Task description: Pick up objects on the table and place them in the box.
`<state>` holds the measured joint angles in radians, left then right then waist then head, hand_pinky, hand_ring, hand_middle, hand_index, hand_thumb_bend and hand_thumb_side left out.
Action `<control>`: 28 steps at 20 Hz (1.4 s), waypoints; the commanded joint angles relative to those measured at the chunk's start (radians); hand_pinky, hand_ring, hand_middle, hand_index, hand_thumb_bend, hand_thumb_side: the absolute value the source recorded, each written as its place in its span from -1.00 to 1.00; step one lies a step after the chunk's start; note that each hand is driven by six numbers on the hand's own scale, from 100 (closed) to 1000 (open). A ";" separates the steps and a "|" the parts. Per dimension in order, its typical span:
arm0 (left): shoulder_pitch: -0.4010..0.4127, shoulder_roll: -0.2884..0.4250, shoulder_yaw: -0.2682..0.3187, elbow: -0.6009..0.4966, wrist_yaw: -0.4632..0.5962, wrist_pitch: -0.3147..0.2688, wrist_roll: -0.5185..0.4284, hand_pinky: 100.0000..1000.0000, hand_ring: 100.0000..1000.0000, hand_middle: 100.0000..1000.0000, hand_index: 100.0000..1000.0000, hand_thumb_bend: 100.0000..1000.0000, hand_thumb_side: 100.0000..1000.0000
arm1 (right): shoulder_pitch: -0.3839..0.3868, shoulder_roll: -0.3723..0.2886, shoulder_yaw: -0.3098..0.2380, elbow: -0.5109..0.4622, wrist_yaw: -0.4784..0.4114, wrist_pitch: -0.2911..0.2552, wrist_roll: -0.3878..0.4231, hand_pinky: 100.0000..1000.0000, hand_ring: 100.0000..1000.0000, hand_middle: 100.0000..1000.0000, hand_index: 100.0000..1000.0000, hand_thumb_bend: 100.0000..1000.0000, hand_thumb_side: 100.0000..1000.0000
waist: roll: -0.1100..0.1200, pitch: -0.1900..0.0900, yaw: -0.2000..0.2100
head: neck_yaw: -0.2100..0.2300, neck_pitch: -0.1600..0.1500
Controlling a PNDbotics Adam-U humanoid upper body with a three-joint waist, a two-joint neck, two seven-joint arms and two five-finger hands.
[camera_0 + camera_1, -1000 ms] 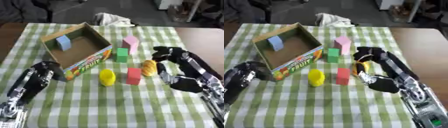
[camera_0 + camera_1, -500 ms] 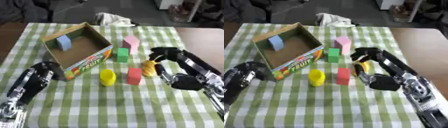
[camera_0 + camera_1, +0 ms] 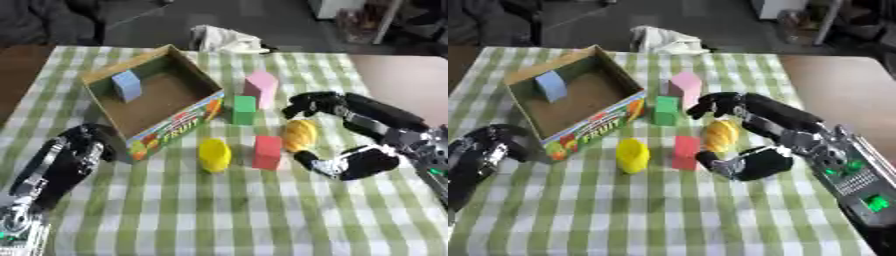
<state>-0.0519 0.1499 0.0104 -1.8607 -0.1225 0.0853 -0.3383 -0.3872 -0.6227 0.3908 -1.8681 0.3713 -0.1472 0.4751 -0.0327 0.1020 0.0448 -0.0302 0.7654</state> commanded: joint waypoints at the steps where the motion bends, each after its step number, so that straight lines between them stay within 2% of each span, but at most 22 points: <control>1: -0.004 0.017 -0.002 -0.013 0.004 -0.001 -0.004 0.07 0.03 0.30 0.35 -1.00 0.08 | -0.039 -0.016 0.017 0.038 0.040 -0.014 0.047 0.59 0.93 0.57 0.85 -0.55 -0.21 | 0.001 -0.009 0.004 | -0.003 0.005; 10: -0.005 0.016 -0.005 -0.011 0.005 -0.002 -0.007 0.07 0.03 0.30 0.35 -1.00 0.08 | -0.134 0.062 0.058 0.216 0.128 -0.043 0.094 0.60 0.93 0.60 0.88 -0.53 -0.18 | 0.003 -0.015 0.011 | -0.009 0.005; 15: -0.004 0.015 -0.005 -0.010 0.006 -0.002 -0.007 0.07 0.03 0.30 0.35 -1.00 0.08 | -0.162 0.102 0.047 0.308 0.179 -0.058 0.063 0.60 0.92 0.60 0.88 -0.52 -0.18 | 0.006 -0.016 0.010 | -0.010 0.005; 28: -0.002 0.013 -0.006 -0.009 0.008 -0.002 -0.008 0.07 0.03 0.30 0.35 -1.00 0.09 | -0.174 0.153 0.039 0.454 0.263 -0.078 0.014 0.58 0.90 0.56 0.87 -0.53 -0.15 | 0.011 -0.017 0.006 | -0.015 0.005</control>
<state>-0.0503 0.1500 0.0047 -1.8550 -0.1185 0.0852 -0.3443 -0.5440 -0.4608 0.4441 -1.4192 0.6238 -0.2238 0.4962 -0.0235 0.0980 0.0515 -0.0425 0.7654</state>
